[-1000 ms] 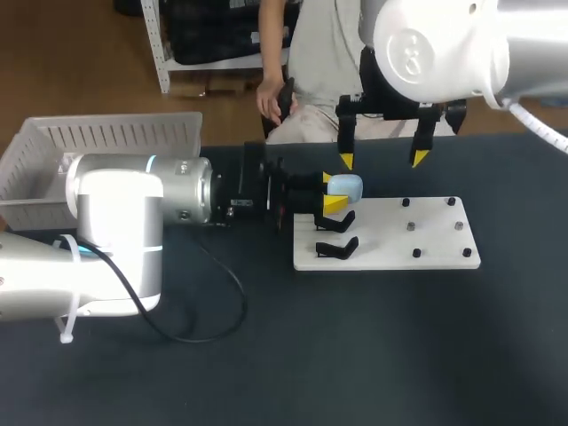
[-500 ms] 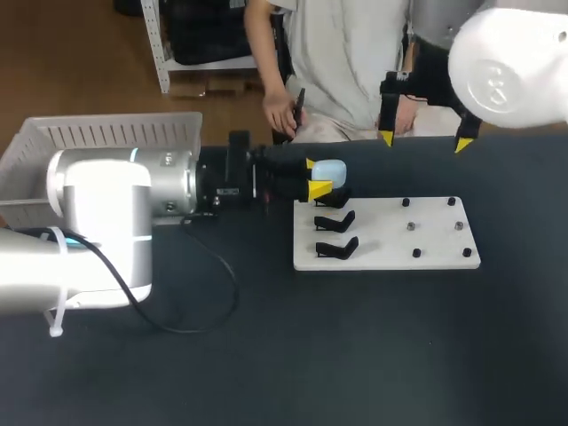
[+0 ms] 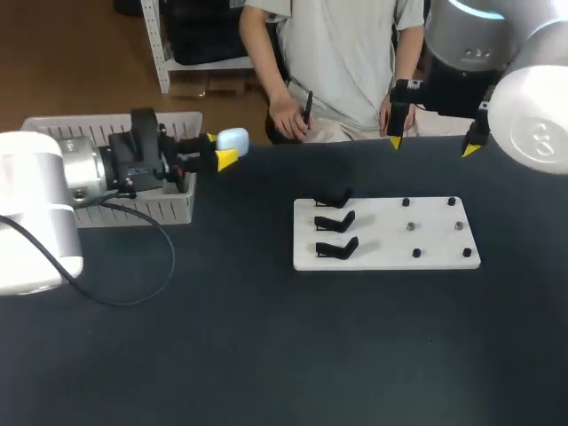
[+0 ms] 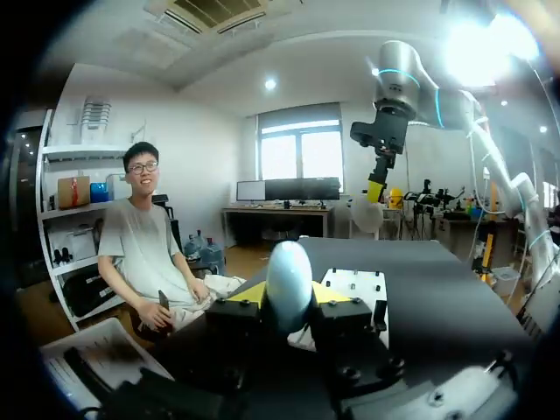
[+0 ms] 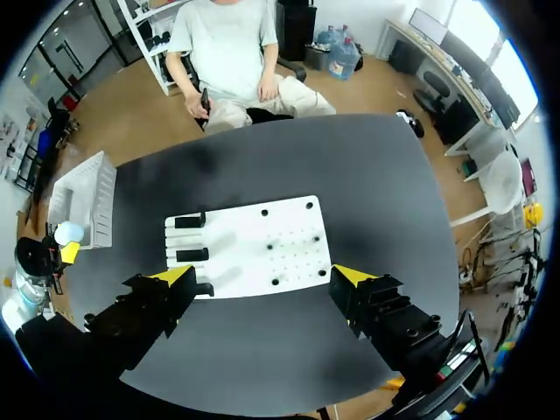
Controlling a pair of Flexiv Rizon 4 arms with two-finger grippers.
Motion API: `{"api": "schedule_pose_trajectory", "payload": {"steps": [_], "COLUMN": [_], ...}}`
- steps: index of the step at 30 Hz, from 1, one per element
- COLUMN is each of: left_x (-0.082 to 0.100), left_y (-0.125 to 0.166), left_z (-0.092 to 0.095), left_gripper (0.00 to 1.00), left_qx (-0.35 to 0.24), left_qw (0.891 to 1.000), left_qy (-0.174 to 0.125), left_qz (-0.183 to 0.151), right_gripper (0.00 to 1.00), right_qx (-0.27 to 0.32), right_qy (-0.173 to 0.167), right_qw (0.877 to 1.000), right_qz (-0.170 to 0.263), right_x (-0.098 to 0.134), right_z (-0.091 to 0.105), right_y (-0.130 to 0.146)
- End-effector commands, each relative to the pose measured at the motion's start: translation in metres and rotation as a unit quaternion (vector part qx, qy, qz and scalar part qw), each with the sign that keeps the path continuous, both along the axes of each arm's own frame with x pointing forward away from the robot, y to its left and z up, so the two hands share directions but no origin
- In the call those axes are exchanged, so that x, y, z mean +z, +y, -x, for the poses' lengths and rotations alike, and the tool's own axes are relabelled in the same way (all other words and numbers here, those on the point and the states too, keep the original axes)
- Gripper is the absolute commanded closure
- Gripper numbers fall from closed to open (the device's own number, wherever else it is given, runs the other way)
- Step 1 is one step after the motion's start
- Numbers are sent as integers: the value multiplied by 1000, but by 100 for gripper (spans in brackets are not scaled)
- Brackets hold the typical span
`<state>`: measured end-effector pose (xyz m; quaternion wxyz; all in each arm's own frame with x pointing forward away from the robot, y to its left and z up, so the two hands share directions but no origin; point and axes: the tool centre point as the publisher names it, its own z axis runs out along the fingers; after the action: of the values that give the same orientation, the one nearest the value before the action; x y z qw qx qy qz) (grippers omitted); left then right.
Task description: Pick up each earbud case from the left stands, insert the matching earbuds, close the lid, and place the case in the box.
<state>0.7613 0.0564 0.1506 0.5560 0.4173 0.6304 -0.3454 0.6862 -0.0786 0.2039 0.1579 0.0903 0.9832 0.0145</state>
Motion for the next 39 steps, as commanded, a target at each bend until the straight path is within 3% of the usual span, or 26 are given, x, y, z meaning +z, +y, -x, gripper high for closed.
{"api": "schedule_pose_trajectory", "payload": {"steps": [1,12,19,26,27,29,36,39], "left_x": [-2,-13,-4,2,2,4,20,27], "left_y": [61,132,139,143,144,146,143,141], "left_z": [-3,-47,-70,-76,-76,-75,-67,-63], "left_gripper": [100,100,100,100,78,0,0,0], "left_qx": [187,311,323,330,331,332,347,341], "left_qw": [982,946,939,934,933,933,929,928], "left_qy": [8,30,18,8,7,8,-10,-20], "left_qz": [-12,-85,-113,-137,-139,-138,-131,-149], "right_gripper": [0,0,0,0,0,0,0,0], "right_qx": [-2,-2,-2,-2,-2,-2,-2,-2], "right_qy": [-8,-8,-8,-8,-8,-8,-8,-8], "right_qw": [1000,1000,1000,1000,1000,1000,1000,1000], "right_qz": [1,1,1,1,1,1,1,1], "right_x": [-1,-1,-1,-1,-1,-1,-1,-1], "right_z": [2,2,2,2,2,2,2,2], "right_y": [0,0,0,0,0,0,0,0]}}
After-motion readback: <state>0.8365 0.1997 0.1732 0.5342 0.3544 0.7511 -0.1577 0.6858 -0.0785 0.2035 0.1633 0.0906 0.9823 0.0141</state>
